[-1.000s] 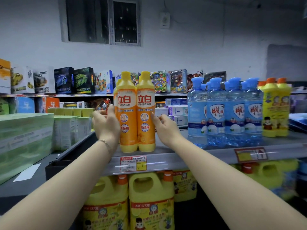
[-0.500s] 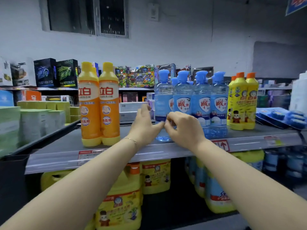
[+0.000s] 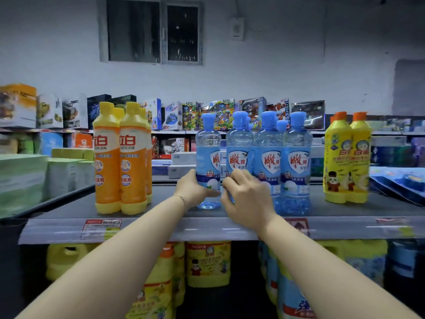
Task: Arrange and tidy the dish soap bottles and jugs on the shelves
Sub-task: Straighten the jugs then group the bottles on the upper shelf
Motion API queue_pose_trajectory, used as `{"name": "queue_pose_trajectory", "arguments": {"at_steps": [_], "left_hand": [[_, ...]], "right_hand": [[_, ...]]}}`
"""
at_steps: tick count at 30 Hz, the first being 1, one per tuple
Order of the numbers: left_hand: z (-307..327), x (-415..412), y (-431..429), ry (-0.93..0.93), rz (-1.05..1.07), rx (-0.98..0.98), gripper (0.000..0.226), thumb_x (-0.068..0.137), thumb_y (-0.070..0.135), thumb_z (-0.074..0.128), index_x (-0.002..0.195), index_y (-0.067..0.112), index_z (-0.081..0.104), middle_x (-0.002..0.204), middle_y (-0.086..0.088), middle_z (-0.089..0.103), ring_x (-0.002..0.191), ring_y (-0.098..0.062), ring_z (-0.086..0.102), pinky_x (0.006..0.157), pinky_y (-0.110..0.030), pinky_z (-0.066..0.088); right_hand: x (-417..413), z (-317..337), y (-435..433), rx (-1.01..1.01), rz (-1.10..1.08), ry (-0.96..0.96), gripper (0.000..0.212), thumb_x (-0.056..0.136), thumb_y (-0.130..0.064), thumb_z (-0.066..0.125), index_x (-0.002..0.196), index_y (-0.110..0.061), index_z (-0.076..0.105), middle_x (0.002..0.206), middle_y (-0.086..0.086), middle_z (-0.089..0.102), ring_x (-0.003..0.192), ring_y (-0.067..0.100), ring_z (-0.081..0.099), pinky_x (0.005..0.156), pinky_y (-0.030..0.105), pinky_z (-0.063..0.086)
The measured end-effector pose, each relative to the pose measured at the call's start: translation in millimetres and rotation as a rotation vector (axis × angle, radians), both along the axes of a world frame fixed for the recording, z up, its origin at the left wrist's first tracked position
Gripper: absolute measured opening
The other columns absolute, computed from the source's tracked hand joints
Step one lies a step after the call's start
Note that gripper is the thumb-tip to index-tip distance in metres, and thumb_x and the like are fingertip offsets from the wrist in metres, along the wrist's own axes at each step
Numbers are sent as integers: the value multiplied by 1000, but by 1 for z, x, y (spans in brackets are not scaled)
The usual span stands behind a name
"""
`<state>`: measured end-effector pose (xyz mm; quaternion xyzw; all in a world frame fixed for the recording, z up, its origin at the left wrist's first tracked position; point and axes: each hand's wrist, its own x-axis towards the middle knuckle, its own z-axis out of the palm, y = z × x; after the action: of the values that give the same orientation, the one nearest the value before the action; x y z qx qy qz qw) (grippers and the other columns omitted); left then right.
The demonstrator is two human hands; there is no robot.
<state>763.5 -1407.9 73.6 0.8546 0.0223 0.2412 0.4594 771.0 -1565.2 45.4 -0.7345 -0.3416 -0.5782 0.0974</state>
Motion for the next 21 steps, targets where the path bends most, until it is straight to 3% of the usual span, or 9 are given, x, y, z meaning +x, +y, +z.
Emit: {"name": "queue_pose_trajectory", "arguments": {"at_steps": [3, 7, 11, 14, 18, 21], "left_hand": [[1, 9, -3, -7, 30, 24, 64, 63, 26, 88, 114, 15, 51, 110, 0, 65, 100, -19, 61, 88, -35, 51], [0, 16, -16, 22, 27, 122, 53, 84, 38, 67, 125, 16, 42, 109, -2, 57, 96, -19, 56, 77, -29, 44], [5, 21, -24, 48, -72, -89, 42, 91, 44, 56, 124, 17, 51, 118, -6, 62, 98, -21, 61, 63, -29, 55], [7, 23, -21, 93, -173, -214, 44, 93, 44, 55, 126, 16, 53, 123, -6, 60, 104, -24, 60, 70, -35, 57], [7, 25, -15, 124, -237, -220, 39, 100, 35, 44, 133, 14, 48, 120, -5, 55, 89, -19, 51, 77, -32, 48], [8, 23, -15, 197, -241, -236, 34, 100, 34, 44, 129, 18, 51, 117, -5, 57, 71, -13, 50, 70, -28, 47]], "right_hand": [[6, -8, 0, 16, 30, -14, 11, 78, -17, 54, 75, -8, 59, 85, 8, 54, 77, 26, 51, 57, 34, 45], [5, -9, -1, 50, 41, 10, 16, 79, -19, 50, 85, -10, 62, 97, 8, 57, 86, 27, 53, 65, 39, 49], [4, -10, -3, 65, 50, 2, 17, 82, -19, 49, 84, -7, 61, 96, 9, 56, 86, 26, 52, 66, 39, 49], [4, -11, -3, 86, 43, 12, 14, 80, -15, 53, 84, -5, 62, 94, 11, 56, 84, 27, 54, 64, 39, 50], [5, -11, -1, 87, 37, 29, 12, 79, -14, 55, 84, -5, 62, 92, 10, 56, 83, 27, 54, 63, 39, 50], [4, -10, -1, 93, 48, 35, 12, 79, -13, 54, 84, -5, 62, 91, 10, 56, 83, 27, 53, 64, 40, 50]]}}
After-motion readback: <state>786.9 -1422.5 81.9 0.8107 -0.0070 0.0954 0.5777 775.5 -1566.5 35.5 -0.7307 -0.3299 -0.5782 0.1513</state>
